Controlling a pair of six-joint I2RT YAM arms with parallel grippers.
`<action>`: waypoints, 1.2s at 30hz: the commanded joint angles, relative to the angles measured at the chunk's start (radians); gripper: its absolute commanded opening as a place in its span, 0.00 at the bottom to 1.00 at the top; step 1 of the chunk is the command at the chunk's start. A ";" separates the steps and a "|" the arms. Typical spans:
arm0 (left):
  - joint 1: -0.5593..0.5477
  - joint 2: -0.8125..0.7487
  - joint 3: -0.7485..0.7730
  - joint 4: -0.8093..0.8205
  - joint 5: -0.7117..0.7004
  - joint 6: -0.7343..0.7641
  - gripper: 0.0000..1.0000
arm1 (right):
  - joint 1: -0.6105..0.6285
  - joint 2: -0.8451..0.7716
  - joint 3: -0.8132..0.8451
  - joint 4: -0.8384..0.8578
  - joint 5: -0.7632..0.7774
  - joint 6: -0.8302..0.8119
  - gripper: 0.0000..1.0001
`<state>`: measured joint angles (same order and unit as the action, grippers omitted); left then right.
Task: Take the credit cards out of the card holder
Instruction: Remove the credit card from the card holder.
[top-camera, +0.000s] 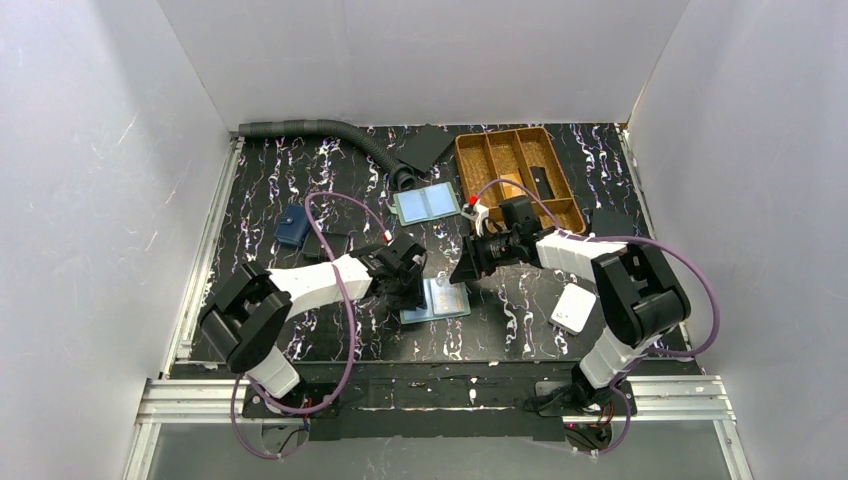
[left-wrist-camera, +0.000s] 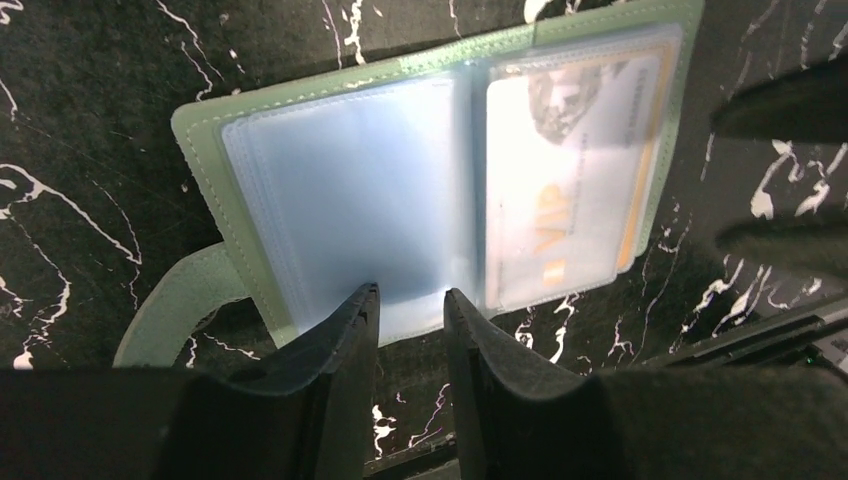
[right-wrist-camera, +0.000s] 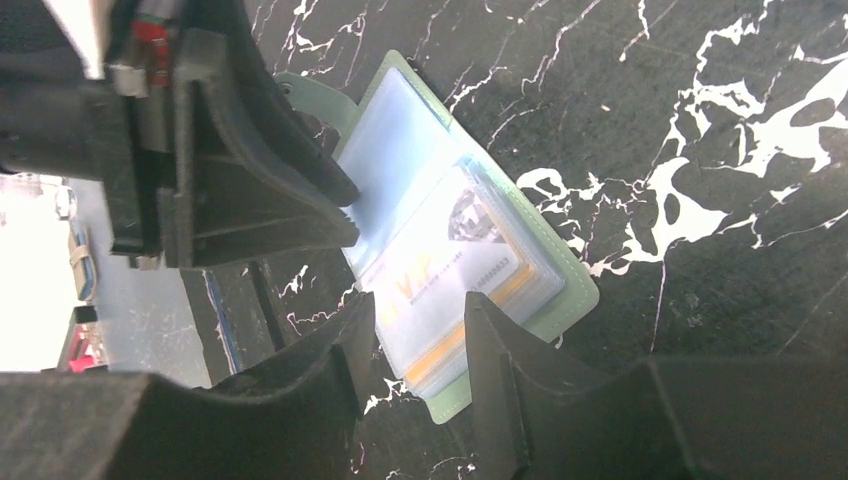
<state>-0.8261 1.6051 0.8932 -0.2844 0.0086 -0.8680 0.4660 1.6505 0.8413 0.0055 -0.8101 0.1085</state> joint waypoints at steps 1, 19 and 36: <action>0.006 -0.107 -0.056 0.097 0.043 0.033 0.28 | 0.006 0.048 -0.005 0.049 0.001 0.059 0.46; 0.011 0.007 -0.042 0.204 0.108 0.041 0.14 | 0.014 0.078 -0.013 0.060 0.040 0.109 0.37; 0.044 0.058 -0.075 0.165 0.071 0.018 0.08 | 0.013 0.056 -0.010 0.064 0.005 0.099 0.56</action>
<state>-0.7929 1.6299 0.8310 -0.0631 0.1234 -0.8577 0.4747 1.7187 0.8219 0.0620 -0.8295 0.2295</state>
